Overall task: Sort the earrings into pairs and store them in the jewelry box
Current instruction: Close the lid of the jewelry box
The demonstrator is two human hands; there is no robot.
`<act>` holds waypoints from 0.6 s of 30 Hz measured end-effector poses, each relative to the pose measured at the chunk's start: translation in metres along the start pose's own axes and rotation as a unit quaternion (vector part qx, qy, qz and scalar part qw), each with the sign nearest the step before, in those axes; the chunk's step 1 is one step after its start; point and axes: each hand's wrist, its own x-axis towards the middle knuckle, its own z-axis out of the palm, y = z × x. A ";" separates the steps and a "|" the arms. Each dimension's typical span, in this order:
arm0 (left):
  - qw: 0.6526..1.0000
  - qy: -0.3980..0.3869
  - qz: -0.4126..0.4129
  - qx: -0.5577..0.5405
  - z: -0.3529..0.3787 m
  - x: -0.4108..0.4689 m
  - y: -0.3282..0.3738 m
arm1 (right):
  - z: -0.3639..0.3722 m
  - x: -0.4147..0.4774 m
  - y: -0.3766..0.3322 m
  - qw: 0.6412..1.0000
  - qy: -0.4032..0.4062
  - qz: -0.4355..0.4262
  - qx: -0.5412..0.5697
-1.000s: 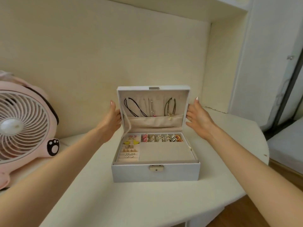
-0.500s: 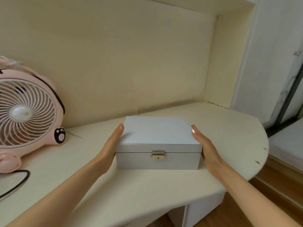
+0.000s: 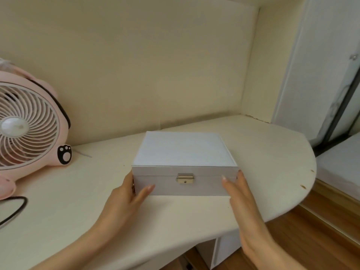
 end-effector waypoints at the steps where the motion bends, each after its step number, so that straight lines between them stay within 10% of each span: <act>1: 0.999 0.021 0.012 0.027 0.001 0.003 -0.002 | 0.005 -0.001 0.005 1.000 0.001 -0.003 -0.005; 18: 0.986 0.099 -0.008 0.135 0.060 0.187 0.022 | 0.044 0.273 -0.008 0.992 0.043 0.042 -0.112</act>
